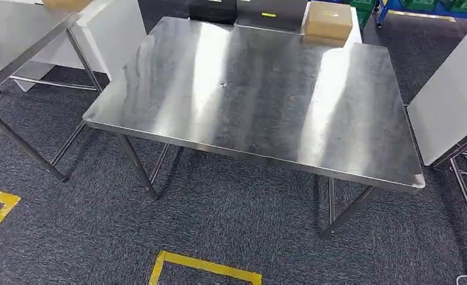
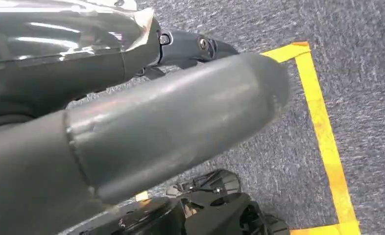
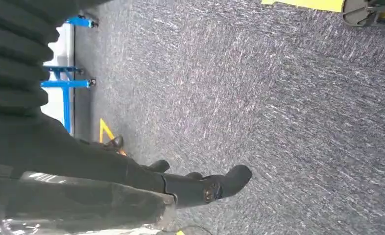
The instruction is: Take the parts from the cabinet and place them on the table.
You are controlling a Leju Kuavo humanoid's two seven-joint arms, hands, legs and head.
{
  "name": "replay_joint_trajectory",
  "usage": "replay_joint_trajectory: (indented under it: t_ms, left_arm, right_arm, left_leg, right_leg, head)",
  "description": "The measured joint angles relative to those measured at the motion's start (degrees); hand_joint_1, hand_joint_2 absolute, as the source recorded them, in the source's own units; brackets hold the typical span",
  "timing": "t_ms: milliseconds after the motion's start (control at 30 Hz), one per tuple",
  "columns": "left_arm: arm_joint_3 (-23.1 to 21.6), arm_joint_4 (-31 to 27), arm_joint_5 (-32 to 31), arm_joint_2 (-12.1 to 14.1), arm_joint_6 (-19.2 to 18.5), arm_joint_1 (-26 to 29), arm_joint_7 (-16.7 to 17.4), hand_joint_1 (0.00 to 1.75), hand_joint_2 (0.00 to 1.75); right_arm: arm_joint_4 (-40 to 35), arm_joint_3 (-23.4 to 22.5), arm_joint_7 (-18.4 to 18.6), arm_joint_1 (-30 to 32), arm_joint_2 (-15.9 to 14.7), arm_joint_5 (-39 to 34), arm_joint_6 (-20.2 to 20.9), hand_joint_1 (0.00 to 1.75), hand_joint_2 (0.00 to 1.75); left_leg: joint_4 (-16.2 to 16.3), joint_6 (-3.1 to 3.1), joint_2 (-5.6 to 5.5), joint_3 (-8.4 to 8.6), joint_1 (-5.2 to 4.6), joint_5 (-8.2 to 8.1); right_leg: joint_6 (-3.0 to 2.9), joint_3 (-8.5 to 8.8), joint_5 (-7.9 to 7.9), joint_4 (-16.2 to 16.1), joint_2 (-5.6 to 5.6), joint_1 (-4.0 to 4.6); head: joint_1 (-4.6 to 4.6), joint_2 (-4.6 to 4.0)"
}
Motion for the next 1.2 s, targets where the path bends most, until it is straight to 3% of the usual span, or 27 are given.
replay_joint_trajectory:
  t_ms: [67,100,133,167,200,267,333,367,400,433,467,500,533,633,667,700,733,800,833,867,933,967,1000,1033,1133,1167,1200]
  left_arm:
    - [0.0,0.0,-0.2,0.0,0.0,0.0,1.1,0.0,0.0]
    - [0.0,0.0,-0.2,0.1,0.0,0.0,1.5,0.0,0.0]
    - [0.0,0.0,-0.2,0.0,0.0,0.0,1.6,0.0,0.0]
    - [0.0,0.0,-0.2,0.0,0.0,-0.1,1.7,0.0,0.0]
    - [0.0,0.0,-0.2,0.0,0.0,-0.1,1.7,0.0,0.0]
    - [0.0,0.0,-0.2,0.0,0.0,0.1,1.8,0.0,0.0]
    - [0.0,0.0,-0.2,0.1,0.0,0.2,1.8,0.0,0.0]
    - [0.0,0.0,-0.2,0.1,0.0,0.2,1.8,0.0,0.0]
    - [0.0,0.0,-0.2,0.1,0.0,0.2,1.9,0.0,0.0]
    - [0.1,0.0,-0.2,0.0,0.0,0.2,2.0,0.0,0.0]
    - [0.1,0.0,-0.2,0.0,0.0,0.2,2.0,0.0,0.0]
    - [0.1,0.0,-0.2,0.1,0.0,0.2,2.0,0.0,0.0]
    - [0.0,0.0,-0.2,0.1,0.0,0.1,2.0,0.0,0.0]
    - [0.1,0.0,-0.2,0.1,0.0,0.1,2.0,0.0,0.0]
    - [0.1,0.0,-0.2,0.1,0.0,0.1,2.0,0.0,0.0]
    - [0.1,0.0,-0.2,0.1,0.0,0.1,2.0,0.0,0.0]
    - [0.1,0.0,-0.2,0.1,0.0,0.1,2.1,0.0,0.0]
    - [0.1,0.0,-0.2,0.1,-0.1,0.3,2.2,0.0,0.0]
    - [0.1,0.0,-0.2,0.1,-0.1,0.4,2.2,0.0,0.0]
    - [0.1,0.0,-0.2,0.1,-0.1,0.5,2.3,0.0,0.0]
    - [0.1,0.0,-0.3,0.1,-0.1,0.5,2.3,0.0,0.0]
    - [0.1,0.0,-0.4,0.1,-0.1,0.5,2.3,0.0,0.0]
    - [0.1,0.0,-0.4,0.2,-0.1,0.5,2.3,0.0,0.0]
    - [0.1,0.0,-0.5,0.2,-0.1,0.5,2.3,0.0,0.0]
    - [0.1,0.0,-0.5,0.2,-0.1,0.4,2.4,0.0,0.0]
    - [0.1,0.0,-0.5,0.1,-0.1,0.4,2.4,0.0,0.0]
    - [0.1,0.0,-0.6,0.1,-0.1,0.3,2.5,0.0,0.0]
  right_arm:
    - [0.0,0.0,-1.9,0.0,0.0,-0.2,0.4,0.0,1.75]
    - [0.0,0.0,-2.5,0.0,0.1,-0.3,0.6,0.0,1.75]
    - [0.0,0.0,-2.6,-0.2,0.1,-0.3,1.0,0.0,1.75]
    - [0.0,0.0,-2.8,-0.4,0.1,-0.2,1.2,0.0,1.75]
    - [0.0,0.0,-2.9,-0.4,0.1,-0.2,1.3,0.0,1.75]
    - [0.0,0.0,-3.0,-0.4,0.1,-0.1,1.3,0.0,1.75]
    - [0.0,0.0,-3.0,-0.2,0.0,-0.1,1.3,0.0,1.75]
    - [0.0,0.0,-3.0,-0.1,0.0,-0.1,1.3,0.0,1.75]
    - [0.0,0.0,-3.1,-0.1,-0.1,-0.1,1.3,0.0,1.75]
    - [0.0,0.0,-3.1,-0.2,-0.1,-0.2,1.4,0.0,1.75]
    - [0.0,0.0,-3.1,-0.3,-0.2,-0.3,1.4,0.0,1.75]
    - [0.0,0.0,-3.2,-0.6,-0.1,-0.3,1.4,0.0,1.75]
    - [0.0,0.0,-3.3,-0.7,-0.1,-0.3,1.6,0.0,1.75]
    - [0.0,0.0,-3.3,-0.6,-0.1,-0.1,2.1,0.0,1.75]
    - [0.0,0.0,-3.3,-0.6,-0.1,0.0,2.2,0.0,1.75]
    - [0.0,0.0,-3.3,-0.6,-0.2,0.0,2.2,0.0,1.75]
    - [0.0,0.0,-3.3,-0.7,-0.2,0.0,2.2,0.0,1.75]
    - [0.0,0.0,-3.4,-0.7,-0.2,0.0,2.2,0.0,1.75]
    - [0.0,0.0,-3.4,-0.6,-0.2,0.0,2.2,0.0,1.75]
    - [0.0,0.0,-3.4,-0.5,-0.2,0.0,2.2,0.0,1.75]
    - [0.0,0.0,-3.4,-0.3,-0.2,0.0,2.2,0.0,1.75]
    - [0.0,0.0,-3.4,-0.3,-0.2,-0.1,2.2,0.0,1.75]
    - [0.0,0.0,-3.4,-0.4,0.0,-0.1,2.2,0.0,1.75]
    - [0.0,0.0,-3.4,-0.5,0.0,-0.1,2.2,0.0,1.75]
    - [0.0,0.0,-3.4,-0.3,0.0,-0.1,2.2,0.0,1.75]
    - [0.0,0.0,-3.4,-0.1,-0.1,-0.1,2.3,0.0,1.75]
    - [0.0,0.0,-3.4,-0.1,-0.2,-0.1,2.3,0.0,1.75]
  left_leg:
    - [0.0,0.01,0.01,-0.06,0.0,-0.02]
    - [0.3,0.33,0.11,-0.11,-0.58,0.0]
    - [-0.9,1.09,0.28,0.16,0.0,0.75]
    - [-1.6,1.46,0.87,0.89,0.42,1.36]
    - [-1.8,1.75,0.91,0.65,0.57,1.62]
    - [-1.8,1.84,1.49,0.44,0.49,1.7]
    - [-1.7,1.83,2.08,0.34,0.28,1.67]
    - [-1.7,1.73,2.47,0.37,0.25,1.6]
    - [-1.7,1.59,2.82,0.44,0.27,1.49]
    - [-1.6,1.27,3.22,0.57,0.35,1.28]
    - [-1.3,0.78,3.71,0.67,0.39,0.94]
    - [-0.8,0.13,4.01,0.4,-0.2,0.35]
    - [-0.6,-0.17,4.38,0.41,-0.25,0.1]
    - [-0.6,-0.66,5.54,0.67,0.03,-0.08]
    - [-0.1,-1.39,4.28,0.53,0.43,-0.69]
    - [1.9,-1.92,2.01,-0.31,0.55,-2.5]
    - [5.6,-2.19,1.02,-1.97,0.78,-4.87]
    - [14.4,-2.48,0.46,-6.32,1.0,-8.98]
    - [16.9,-2.51,0.44,-7.64,1.11,-9.42]
    - [16.8,-2.39,0.42,-7.7,1.19,-8.39]
    - [9.1,-1.67,-0.12,-4.05,1.18,-3.23]
    - [4.4,-1.17,-1.55,-1.55,1.18,-0.99]
    - [0.6,-0.51,-4.92,0.34,1.17,-0.23]
    - [0.1,-0.56,-4.52,0.34,1.02,-0.29]
    - [0.1,0.03,-2.72,0.21,0.34,0.24]
    - [-1.0,0.43,-1.83,-0.01,1.12,1.22]
    - [-1.3,0.38,-1.11,0.28,0.77,1.74]
  right_leg:
    - [0.01,0.0,0.01,-0.1,0.0,-0.01]
    - [0.85,0.21,0.61,-1.0,0.02,-0.34]
    - [1.21,0.33,0.82,-1.3,0.25,0.0]
    - [0.93,-0.28,-0.14,-0.6,0.13,-0.28]
    - [0.35,-1.37,-2.15,1.9,0.16,-0.13]
    - [-0.55,-5.12,-6.27,11.2,0.15,-0.21]
    - [-0.32,-7.45,-7.87,17.3,0.16,-0.01]
    - [0.07,-6.74,-7.23,16.3,0.13,-0.05]
    - [0.51,-4.93,-6.04,13.3,-0.01,-0.07]
    - [0.97,-2.16,-4.35,8.2,-0.69,-0.16]
    - [1.3,0.95,-2.84,2.5,-2.58,-0.19]
    - [0.65,2.04,-3.61,1.0,-4.1,0.47]
    - [-0.14,1.97,-3.32,0.7,-2.88,0.28]
    - [-1.2,1.67,-3.29,0.8,-1.47,0.46]
    - [-1.61,1.69,-3.1,0.6,-0.87,-0.03]
    - [-1.89,1.57,-2.98,0.6,-0.36,-0.03]
    - [-2.29,1.4,-2.89,0.6,0.11,0.01]
    - [-2.67,0.98,-2.65,0.7,1.31,0.17]
    - [-2.83,0.81,-2.53,0.7,1.94,0.22]
    - [-2.96,0.73,-2.39,0.7,2.59,0.25]
    - [-2.81,0.67,-2.02,0.7,4.17,0.37]
    - [-2.67,0.65,-1.79,0.6,4.83,0.39]
    - [-2.53,0.57,-1.58,0.6,5.26,0.27]
    - [-2.26,0.38,-1.42,0.8,5.84,0.91]
    - [-0.9,-0.08,-0.5,0.2,7.43,0.41]
    - [-0.51,-0.77,-0.24,0.6,7.79,1.12]
    - [-0.79,-1.65,-1.37,2.0,4.68,0.81]
  head:
    - [0.07,0.0]
    - [0.0,0.0]
    - [0.04,0.0]
    - [0.04,0.0]
    - [0.29,0.0]
    - [0.37,0.0]
    - [0.46,0.0]
    - [0.31,0.0]
    - [0.46,0.0]
    - [0.37,0.0]
    - [0.46,0.0]
    - [0.57,0.0]
    - [0.27,0.0]
    - [0.2,0.0]
    - [0.22,0.0]
    - [-0.09,0.0]
    - [0.02,0.0]
    - [0.0,0.0]
    - [0.02,0.0]
    - [-0.02,0.0]
    - [0.0,0.0]
    - [0.0,0.0]
    - [0.04,0.0]
    - [0.09,0.0]
    - [-0.04,0.0]
    - [0.17,0.0]
    - [0.04,0.0]
